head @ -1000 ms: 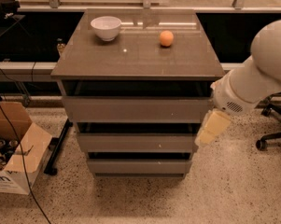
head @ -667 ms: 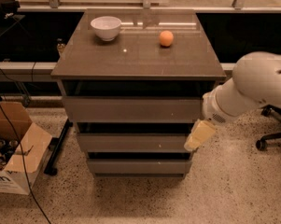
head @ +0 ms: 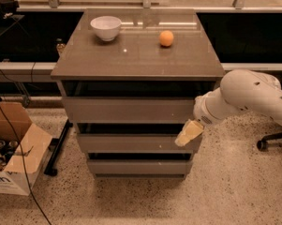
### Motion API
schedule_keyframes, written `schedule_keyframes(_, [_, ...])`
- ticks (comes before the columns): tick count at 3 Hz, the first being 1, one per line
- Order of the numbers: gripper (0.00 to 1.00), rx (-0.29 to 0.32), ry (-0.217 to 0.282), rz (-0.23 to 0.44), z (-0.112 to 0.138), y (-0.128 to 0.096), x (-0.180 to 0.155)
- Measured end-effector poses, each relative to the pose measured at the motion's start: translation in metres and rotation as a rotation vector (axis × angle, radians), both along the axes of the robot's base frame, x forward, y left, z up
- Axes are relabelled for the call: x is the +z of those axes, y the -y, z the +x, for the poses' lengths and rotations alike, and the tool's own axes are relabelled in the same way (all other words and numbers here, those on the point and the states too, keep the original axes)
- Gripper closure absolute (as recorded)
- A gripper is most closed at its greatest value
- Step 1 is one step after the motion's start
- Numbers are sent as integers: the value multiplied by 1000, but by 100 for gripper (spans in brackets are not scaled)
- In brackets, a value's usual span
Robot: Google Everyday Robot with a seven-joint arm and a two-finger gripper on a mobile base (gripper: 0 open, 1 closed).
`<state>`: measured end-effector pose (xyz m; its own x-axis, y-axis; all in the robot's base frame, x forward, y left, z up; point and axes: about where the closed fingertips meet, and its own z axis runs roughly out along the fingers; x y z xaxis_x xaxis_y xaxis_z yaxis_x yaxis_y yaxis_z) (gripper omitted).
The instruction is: Open top drawer
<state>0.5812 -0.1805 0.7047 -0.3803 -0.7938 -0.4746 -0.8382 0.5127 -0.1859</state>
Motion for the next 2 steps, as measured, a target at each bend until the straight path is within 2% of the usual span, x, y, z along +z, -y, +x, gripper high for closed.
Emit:
schedule_keyframes(1, [0, 28, 18, 26, 42, -4, -22])
schedule_keyframes(2, [0, 60, 14, 37, 65, -12, -35])
